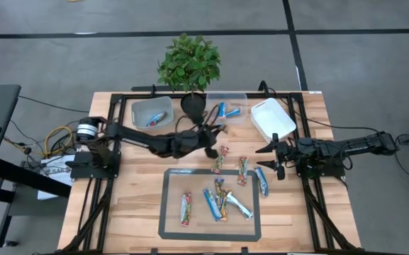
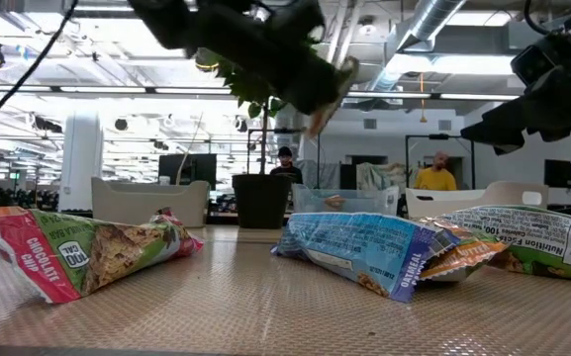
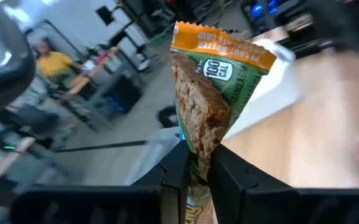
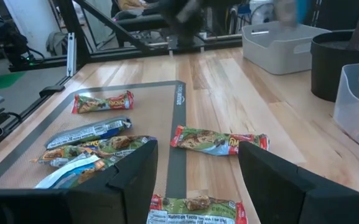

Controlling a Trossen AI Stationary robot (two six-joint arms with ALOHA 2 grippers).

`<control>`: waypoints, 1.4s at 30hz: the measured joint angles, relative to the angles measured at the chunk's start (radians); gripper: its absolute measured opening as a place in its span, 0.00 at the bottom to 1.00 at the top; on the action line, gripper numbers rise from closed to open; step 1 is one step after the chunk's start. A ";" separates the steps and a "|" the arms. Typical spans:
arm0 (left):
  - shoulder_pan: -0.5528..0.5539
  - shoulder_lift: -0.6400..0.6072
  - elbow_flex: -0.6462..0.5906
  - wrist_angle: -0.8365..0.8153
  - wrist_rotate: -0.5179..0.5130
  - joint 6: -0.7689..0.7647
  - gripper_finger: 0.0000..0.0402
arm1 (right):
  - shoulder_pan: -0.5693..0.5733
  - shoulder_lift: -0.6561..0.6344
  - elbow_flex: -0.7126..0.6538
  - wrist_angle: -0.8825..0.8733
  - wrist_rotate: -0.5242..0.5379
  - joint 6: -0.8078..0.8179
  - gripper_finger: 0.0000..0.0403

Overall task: Pick and place Granola Bars by type
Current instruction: Put the yellow granola bar into the transparent bin

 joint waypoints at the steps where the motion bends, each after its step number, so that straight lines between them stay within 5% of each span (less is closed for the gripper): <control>1: 0.012 0.025 0.033 0.000 0.005 0.030 0.11 | 0.000 0.000 0.000 0.000 0.000 0.000 0.54; 13: 0.134 0.310 0.461 -0.232 -0.034 0.255 0.11 | 0.000 0.000 0.000 0.000 -0.001 0.000 0.54; 24: 0.233 0.499 0.839 -0.701 -0.026 0.023 0.11 | 0.000 0.000 0.000 0.000 0.000 0.000 0.54; 31: 0.256 0.527 0.884 -0.795 -0.002 -0.098 0.15 | 0.000 0.000 0.000 0.000 0.000 0.000 0.54; 35: 0.260 0.527 0.884 -0.816 0.080 -0.116 0.25 | 0.000 0.000 0.000 -0.001 0.000 0.000 0.54; 42: 0.260 0.527 0.884 -0.816 0.035 -0.114 0.45 | 0.000 0.000 0.000 -0.001 0.000 0.000 0.54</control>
